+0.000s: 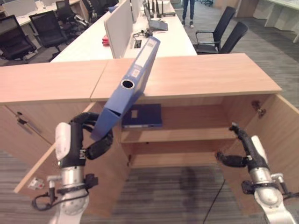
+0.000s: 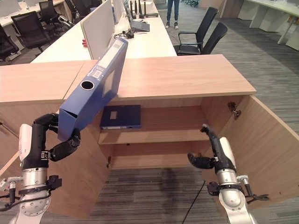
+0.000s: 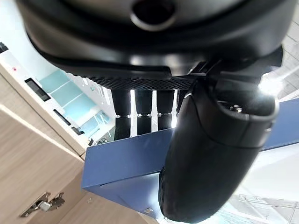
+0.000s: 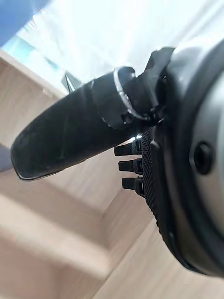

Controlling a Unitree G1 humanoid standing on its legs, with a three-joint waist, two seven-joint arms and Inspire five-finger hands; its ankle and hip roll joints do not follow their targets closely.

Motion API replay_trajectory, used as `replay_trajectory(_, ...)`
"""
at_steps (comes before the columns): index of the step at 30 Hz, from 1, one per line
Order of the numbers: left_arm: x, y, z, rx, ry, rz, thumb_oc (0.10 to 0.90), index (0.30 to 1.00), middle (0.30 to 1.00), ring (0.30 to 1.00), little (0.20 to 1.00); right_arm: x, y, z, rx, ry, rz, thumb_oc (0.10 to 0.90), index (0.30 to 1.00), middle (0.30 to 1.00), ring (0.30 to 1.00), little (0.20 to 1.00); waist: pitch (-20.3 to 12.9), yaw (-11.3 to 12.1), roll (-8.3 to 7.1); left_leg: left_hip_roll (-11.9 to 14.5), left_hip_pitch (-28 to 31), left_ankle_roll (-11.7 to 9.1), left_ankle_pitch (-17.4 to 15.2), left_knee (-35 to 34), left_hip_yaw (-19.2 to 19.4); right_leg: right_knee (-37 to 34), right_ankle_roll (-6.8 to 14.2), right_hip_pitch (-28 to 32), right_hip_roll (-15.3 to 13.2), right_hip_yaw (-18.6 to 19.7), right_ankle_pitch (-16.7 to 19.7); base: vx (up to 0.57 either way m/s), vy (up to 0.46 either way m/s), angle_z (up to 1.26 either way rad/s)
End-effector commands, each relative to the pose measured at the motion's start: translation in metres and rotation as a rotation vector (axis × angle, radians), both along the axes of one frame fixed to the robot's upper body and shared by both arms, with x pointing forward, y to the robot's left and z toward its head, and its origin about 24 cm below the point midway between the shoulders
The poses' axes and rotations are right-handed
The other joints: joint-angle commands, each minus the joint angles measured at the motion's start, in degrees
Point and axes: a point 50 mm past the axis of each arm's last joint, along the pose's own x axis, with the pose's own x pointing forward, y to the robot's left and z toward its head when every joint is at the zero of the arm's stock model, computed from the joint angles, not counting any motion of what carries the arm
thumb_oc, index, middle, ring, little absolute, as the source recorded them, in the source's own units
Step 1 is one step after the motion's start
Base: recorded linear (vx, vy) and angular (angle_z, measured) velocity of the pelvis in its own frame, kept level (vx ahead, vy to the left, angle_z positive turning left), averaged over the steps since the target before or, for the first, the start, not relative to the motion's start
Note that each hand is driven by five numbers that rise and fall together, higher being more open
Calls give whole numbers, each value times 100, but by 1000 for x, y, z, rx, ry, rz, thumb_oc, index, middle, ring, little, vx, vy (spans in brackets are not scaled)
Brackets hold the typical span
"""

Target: Put the empty folder in the office cabinet

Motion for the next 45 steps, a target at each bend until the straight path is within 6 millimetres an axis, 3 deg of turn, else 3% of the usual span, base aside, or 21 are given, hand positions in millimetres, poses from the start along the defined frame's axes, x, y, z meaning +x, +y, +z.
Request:
replay_trajectory(1,-4,1,31,-37,-50,-170,400,300,300,300,300,16,-2,76,-151,-381,-3,800,900,900,900,900,-51,39,-297,78,10,-123,-271,-38,-231,36,334,232,-100,-74,-352,-20,31,5)
replay_trajectory(4,-6,-7,39,-410,-35,-440,400,300,300,300,300,24,2,91,-160,-432,4,800,900,900,900,900,-60,41,-243,60,27,-109,-280,-38,-205,36,340,216,-118,-62,-297,-27,37,0)
replay_trajectory(6,-6,-13,48,-561,-44,-595,400,300,300,300,300,28,7,94,-145,-433,36,800,900,900,900,900,-70,38,-233,46,49,-103,-288,-38,-202,36,340,222,-122,-54,-275,-21,33,0)
replay_trajectory(7,-4,-19,52,-702,-19,-753,400,300,300,300,300,32,11,95,-128,-432,70,800,900,900,900,900,-87,31,-227,38,77,-104,-297,-38,-192,36,347,232,-132,-48,-256,0,0,0)
replay_trajectory(10,2,-28,53,-842,4,-900,400,300,300,300,300,36,17,89,-101,-415,99,800,900,900,900,900,-114,10,-228,32,108,-98,-315,-38,-181,36,353,247,-143,-38,-245,0,0,0)
replay_trajectory(16,6,-29,33,-959,92,-922,400,300,300,300,300,34,18,82,-89,-391,97,800,900,900,900,900,-102,-13,-204,23,159,-88,-324,-38,-173,36,348,294,-144,-22,-246,0,3,-1)
replay_trajectory(22,-8,-1,25,-592,185,-678,400,300,300,300,300,26,7,85,-89,-396,69,800,900,900,900,900,-76,44,-185,35,182,-94,-334,-38,-192,36,328,325,-142,-17,-269,-2,2,0)
replay_trajectory(27,-14,43,46,82,199,-260,400,300,300,300,300,22,-12,99,-140,-374,55,800,900,900,900,900,-102,152,-258,56,151,-134,-337,-38,-221,36,331,315,-147,-39,-288,-3,-1,1)
replay_trajectory(33,-10,62,58,375,119,6,400,300,300,300,300,23,-20,100,-173,-334,45,800,900,900,900,900,-136,167,-294,61,131,-155,-339,-38,-225,36,340,295,-149,-34,-288,0,0,0)
replay_trajectory(38,-4,55,67,520,60,38,400,300,300,300,300,28,-15,98,-139,-317,96,800,900,900,900,900,-138,174,-322,64,122,-172,-341,-38,-221,36,346,289,-153,-39,-288,0,0,0)
replay_trajectory(45,13,23,87,645,-54,-108,400,300,300,300,300,48,22,92,-178,-197,357,800,900,900,900,900,-163,220,-352,61,131,-218,-314,-38,-173,36,352,288,-157,-61,-274,0,0,0)
